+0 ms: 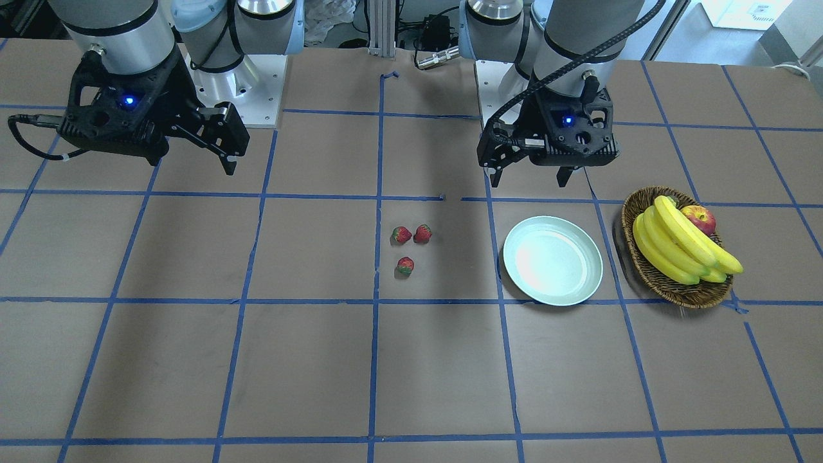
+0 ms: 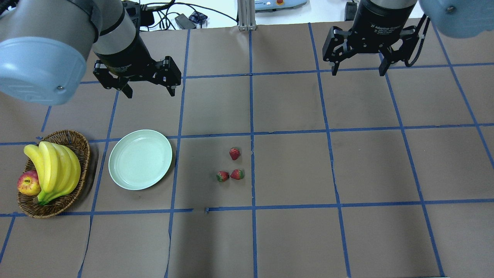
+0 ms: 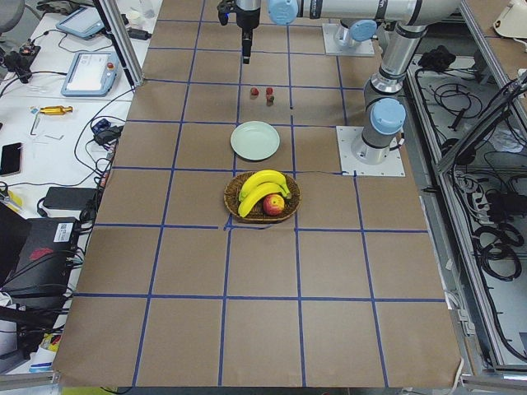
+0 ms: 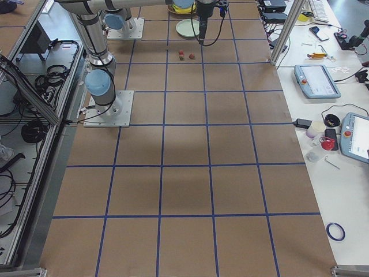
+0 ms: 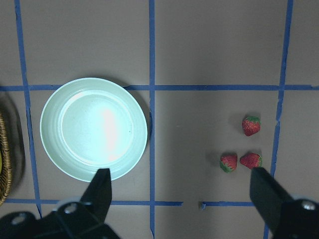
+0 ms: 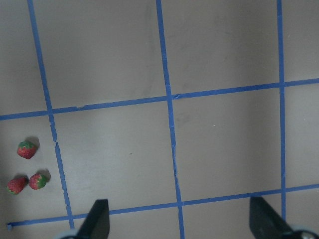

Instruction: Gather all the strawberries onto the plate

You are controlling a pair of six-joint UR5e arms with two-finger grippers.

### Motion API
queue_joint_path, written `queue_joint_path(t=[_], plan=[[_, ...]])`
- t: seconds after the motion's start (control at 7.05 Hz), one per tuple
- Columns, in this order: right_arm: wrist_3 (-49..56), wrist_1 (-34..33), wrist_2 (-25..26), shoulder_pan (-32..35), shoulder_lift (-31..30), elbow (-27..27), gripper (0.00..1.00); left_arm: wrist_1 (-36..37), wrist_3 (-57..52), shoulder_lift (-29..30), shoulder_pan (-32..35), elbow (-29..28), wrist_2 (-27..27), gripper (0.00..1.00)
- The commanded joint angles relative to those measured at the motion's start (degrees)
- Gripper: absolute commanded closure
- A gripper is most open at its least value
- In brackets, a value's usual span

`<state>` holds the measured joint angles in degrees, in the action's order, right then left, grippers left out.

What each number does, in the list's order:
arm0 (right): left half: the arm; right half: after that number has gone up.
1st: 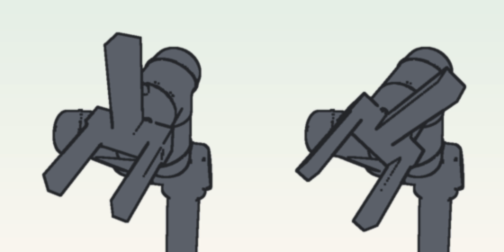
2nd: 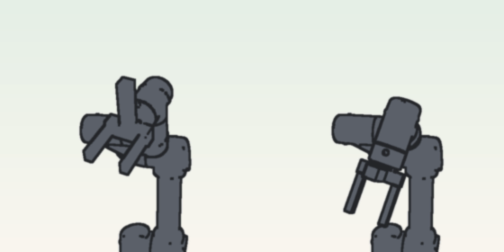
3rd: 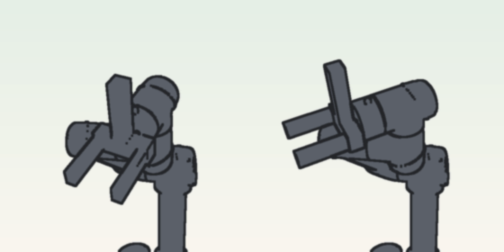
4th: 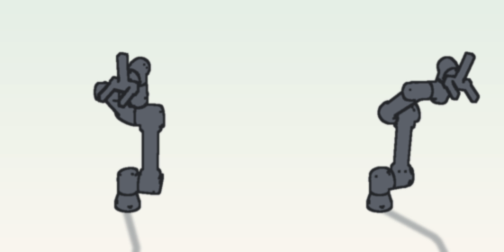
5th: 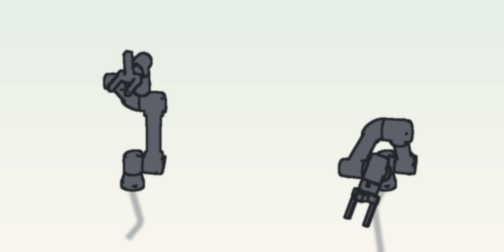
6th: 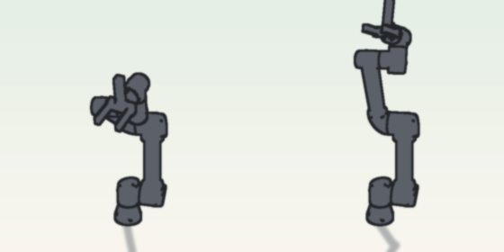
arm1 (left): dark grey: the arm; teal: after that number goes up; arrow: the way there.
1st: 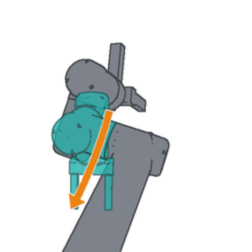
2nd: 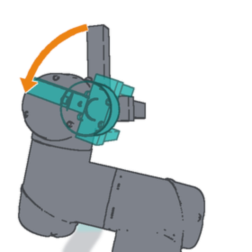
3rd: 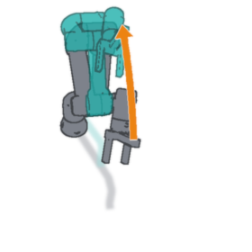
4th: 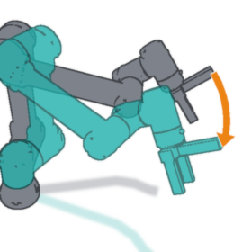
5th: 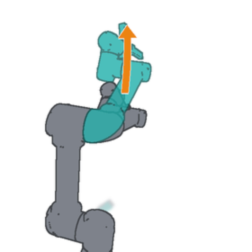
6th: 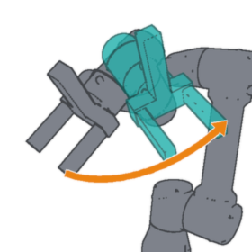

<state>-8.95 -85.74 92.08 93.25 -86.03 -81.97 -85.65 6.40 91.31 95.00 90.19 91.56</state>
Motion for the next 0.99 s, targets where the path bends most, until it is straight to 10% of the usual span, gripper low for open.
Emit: queue_joint_path(t=[0.0,0.85], plan=[[-0.2,-3.6,0.0,1.0,0.4,-1.8,0.00,-6.2,1.3,-0.3,0.0,-3.3,-0.3,0.00],[-2.7,-6.9,0.0,4.6,0.1,-4.3,0.00,-5.1,3.5,-0.4,0.9,-1.1,-0.3,0.00]])
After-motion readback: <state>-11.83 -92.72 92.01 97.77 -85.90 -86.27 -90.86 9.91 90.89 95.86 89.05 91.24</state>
